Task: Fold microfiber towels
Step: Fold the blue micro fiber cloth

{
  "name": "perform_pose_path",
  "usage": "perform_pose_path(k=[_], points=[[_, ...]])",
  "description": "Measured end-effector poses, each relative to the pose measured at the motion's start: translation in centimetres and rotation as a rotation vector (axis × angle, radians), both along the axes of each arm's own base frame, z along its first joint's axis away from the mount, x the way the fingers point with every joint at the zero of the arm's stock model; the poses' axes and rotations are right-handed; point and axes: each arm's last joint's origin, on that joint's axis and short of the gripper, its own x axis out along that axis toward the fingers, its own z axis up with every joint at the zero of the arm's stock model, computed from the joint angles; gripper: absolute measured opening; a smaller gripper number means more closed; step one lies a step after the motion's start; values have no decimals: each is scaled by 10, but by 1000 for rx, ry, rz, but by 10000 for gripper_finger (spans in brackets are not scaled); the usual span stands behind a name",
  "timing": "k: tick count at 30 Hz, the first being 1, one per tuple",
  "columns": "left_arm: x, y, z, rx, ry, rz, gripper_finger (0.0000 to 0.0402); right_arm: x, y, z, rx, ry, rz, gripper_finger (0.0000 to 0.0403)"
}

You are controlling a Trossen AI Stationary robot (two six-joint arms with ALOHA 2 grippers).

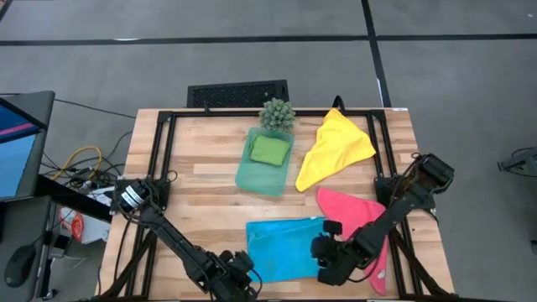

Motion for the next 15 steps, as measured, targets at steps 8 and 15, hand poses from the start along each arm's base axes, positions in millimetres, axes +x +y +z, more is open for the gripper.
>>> perform_pose_path(k=[8,15], points=[[6,3,3,119,-89,-80,0,-38,37,1,-24,-52,217,137],[5,-3,6,345,-202,-223,1,-45,53,-32,-136,-18,345,138]])
